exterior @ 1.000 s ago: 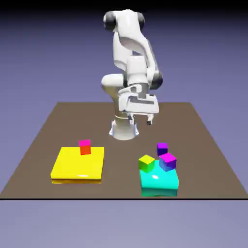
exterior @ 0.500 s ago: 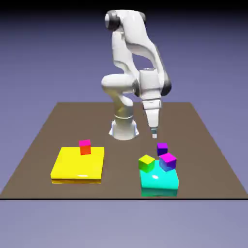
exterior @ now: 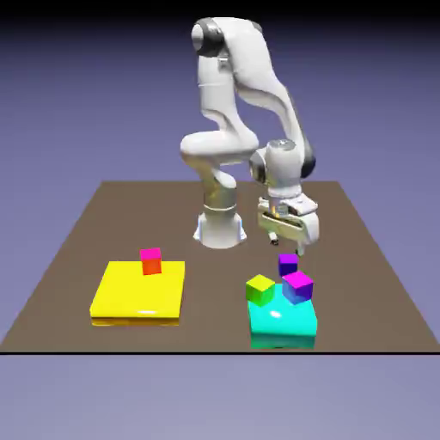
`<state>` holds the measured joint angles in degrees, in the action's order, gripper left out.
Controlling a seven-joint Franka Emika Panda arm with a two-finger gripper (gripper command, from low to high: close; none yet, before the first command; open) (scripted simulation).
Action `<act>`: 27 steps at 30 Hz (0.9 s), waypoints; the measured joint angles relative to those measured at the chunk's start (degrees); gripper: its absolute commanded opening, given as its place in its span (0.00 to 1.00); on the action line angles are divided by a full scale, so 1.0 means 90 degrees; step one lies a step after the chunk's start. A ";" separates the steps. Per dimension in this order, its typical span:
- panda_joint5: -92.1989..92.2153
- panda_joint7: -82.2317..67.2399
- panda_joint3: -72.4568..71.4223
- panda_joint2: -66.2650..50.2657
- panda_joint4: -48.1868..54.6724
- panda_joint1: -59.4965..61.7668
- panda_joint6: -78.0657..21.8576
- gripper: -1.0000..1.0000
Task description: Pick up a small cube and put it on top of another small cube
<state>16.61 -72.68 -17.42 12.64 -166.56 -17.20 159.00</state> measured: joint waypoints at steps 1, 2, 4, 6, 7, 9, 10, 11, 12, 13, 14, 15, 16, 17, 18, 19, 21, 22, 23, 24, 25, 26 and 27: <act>0.0040 -0.0277 -0.0042 -0.0048 -0.0013 -0.0040 -0.0036 0.50; 0.0080 -0.0554 -0.0084 -0.0096 -0.0027 -0.0079 -0.0072 0.50; 0.0160 -0.1107 -0.0168 -0.0193 -0.0054 -0.0159 -0.0144 0.50; 0.0240 -0.1661 -0.0251 -0.0289 -0.0080 -0.0238 -0.0217 0.50; 0.0280 -0.1938 -0.0293 -0.0337 -0.0094 -0.0278 -0.0253 0.50; 0.0360 -0.2492 -0.0377 -0.0433 -0.0120 -0.0357 -0.0325 0.50; 0.0400 -0.2769 -0.0419 -0.0481 -0.0134 -0.0397 -0.0361 0.50; 0.0439 -0.3045 -0.0461 -0.0530 -0.0147 -0.0437 -0.0397 0.50; 0.0479 -0.3322 -0.0503 -0.0578 -0.0161 -0.0476 -0.0433 0.50; 0.0519 -0.3599 -0.0545 -0.0626 -0.0174 -0.0516 -0.0469 0.50; 0.0559 -0.3876 -0.0587 -0.0674 -0.0187 -0.0555 -0.0505 0.50; 0.0599 -0.4153 -0.0628 -0.0722 -0.0201 -0.0595 -0.0541 0.50; 0.0611 -0.4233 -0.0641 -0.0736 -0.0205 -0.0607 -0.0552 0.50; 0.0611 -0.4233 -0.0641 -0.0736 -0.0205 -0.0607 -0.0552 0.50; 0.0526 -0.4183 -0.0619 -0.0966 -0.0188 -0.0610 -0.0339 0.50; 0.0441 -0.4133 -0.0598 -0.1197 -0.0172 -0.0597 -0.0126 0.50; 0.0271 -0.4032 -0.0554 -0.1658 -0.0139 -0.0616 0.0300 0.50; 0.0186 -0.3982 -0.0533 -0.1888 -0.0123 -0.0622 0.0513 0.50; 0.0101 -0.3932 -0.0511 -0.2119 -0.0106 -0.0625 0.0726 0.50; 0.0016 -0.3882 -0.0490 -0.2349 -0.0090 -0.0628 0.0939 0.50; -0.0068 -0.3831 -0.0468 -0.2580 -0.0074 -0.0631 0.1152 0.50; -0.0153 -0.3781 -0.0447 -0.2810 -0.0057 -0.0634 0.1365 0.50; -0.0157 -0.3779 -0.0446 -0.2820 -0.0057 -0.0635 0.1374 0.00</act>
<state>15.20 -106.69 -21.43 -12.74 -167.07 -22.91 171.36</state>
